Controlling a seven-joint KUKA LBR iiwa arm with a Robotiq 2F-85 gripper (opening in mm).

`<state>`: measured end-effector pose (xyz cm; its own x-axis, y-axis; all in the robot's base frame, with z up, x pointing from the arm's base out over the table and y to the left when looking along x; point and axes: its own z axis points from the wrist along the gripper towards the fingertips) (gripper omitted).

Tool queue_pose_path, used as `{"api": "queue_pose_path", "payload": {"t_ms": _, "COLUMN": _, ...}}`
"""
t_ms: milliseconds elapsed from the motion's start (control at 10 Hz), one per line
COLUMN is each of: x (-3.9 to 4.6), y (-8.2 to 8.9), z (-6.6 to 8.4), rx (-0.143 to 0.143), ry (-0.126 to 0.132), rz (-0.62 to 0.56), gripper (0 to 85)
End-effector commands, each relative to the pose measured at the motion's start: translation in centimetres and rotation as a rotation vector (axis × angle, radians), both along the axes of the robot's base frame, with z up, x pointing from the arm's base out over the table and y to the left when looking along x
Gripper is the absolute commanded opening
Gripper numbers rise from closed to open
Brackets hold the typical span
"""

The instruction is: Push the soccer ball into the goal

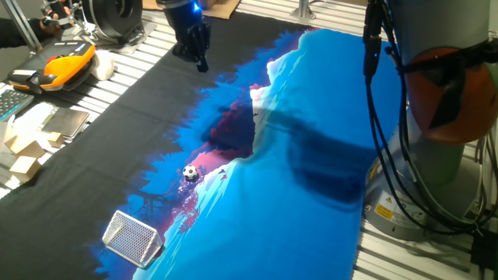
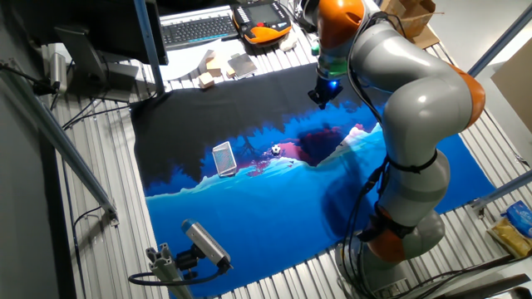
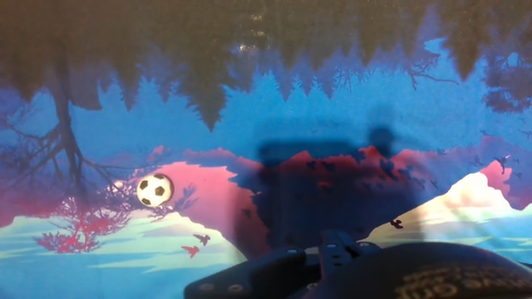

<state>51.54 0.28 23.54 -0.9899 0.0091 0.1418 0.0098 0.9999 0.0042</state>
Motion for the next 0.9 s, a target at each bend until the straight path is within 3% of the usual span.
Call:
{"api": "queue_pose_path", "payload": {"t_ms": 0, "x": 0.00, "y": -0.06, "z": 0.06, "rx": 0.056, "ry": -0.027, "rz": -0.024, "gripper": 0.0}}
{"api": "queue_pose_path", "payload": {"t_ms": 100, "x": 0.00, "y": -0.06, "z": 0.06, "rx": 0.089, "ry": -0.045, "rz": -0.032, "gripper": 0.0}}
{"api": "queue_pose_path", "payload": {"t_ms": 200, "x": 0.00, "y": -0.06, "z": 0.06, "rx": 0.089, "ry": -0.046, "rz": -0.043, "gripper": 0.0}}
{"api": "queue_pose_path", "payload": {"t_ms": 400, "x": 0.00, "y": -0.06, "z": 0.06, "rx": 0.034, "ry": -0.040, "rz": -0.070, "gripper": 0.0}}
{"api": "queue_pose_path", "payload": {"t_ms": 700, "x": 0.00, "y": -0.06, "z": 0.06, "rx": 0.024, "ry": 0.005, "rz": -0.115, "gripper": 0.0}}
{"api": "queue_pose_path", "payload": {"t_ms": 800, "x": 0.00, "y": -0.06, "z": 0.06, "rx": 0.013, "ry": -0.005, "rz": -0.129, "gripper": 0.0}}
